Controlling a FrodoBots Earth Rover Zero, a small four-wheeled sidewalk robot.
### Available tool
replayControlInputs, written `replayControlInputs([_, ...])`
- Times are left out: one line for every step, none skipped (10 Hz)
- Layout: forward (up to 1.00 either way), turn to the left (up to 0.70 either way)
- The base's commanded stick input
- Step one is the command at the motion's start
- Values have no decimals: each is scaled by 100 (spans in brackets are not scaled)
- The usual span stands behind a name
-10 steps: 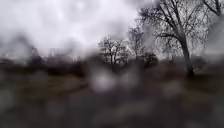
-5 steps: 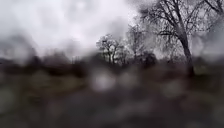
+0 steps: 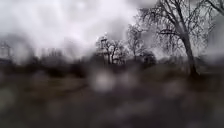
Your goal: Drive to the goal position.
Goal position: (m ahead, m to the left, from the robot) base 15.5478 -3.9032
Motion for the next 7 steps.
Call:
replayControlInputs([100, 0])
replayControlInputs([100, 0])
replayControlInputs([100, 0])
replayControlInputs([100, 0])
replayControlInputs([100, 0])
replayControlInputs([100, 0])
replayControlInputs([100, 0])
